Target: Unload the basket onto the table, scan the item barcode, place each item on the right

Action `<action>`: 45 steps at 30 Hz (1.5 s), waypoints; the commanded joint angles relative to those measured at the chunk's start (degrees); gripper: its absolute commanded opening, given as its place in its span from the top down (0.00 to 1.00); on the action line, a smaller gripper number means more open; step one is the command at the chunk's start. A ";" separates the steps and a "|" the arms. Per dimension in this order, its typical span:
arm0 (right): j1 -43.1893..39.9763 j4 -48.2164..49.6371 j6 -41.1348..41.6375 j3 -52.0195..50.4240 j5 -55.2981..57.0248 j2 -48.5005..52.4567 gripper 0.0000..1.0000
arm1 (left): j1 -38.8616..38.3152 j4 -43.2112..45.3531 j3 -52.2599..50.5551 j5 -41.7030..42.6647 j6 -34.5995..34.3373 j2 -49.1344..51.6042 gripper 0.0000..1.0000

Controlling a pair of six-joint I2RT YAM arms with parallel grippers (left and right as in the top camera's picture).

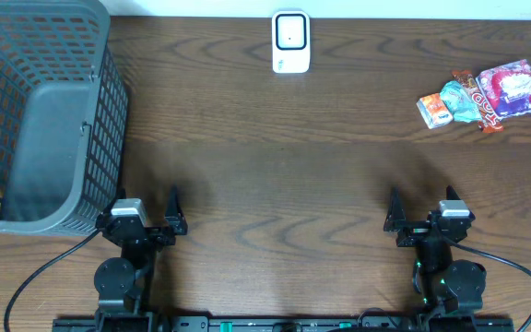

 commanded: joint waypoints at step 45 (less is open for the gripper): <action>0.33 -0.02 -0.42 -0.26 -0.09 -0.33 0.01 | 0.87 -2.38 -0.85 -0.11 6.03 -0.50 0.02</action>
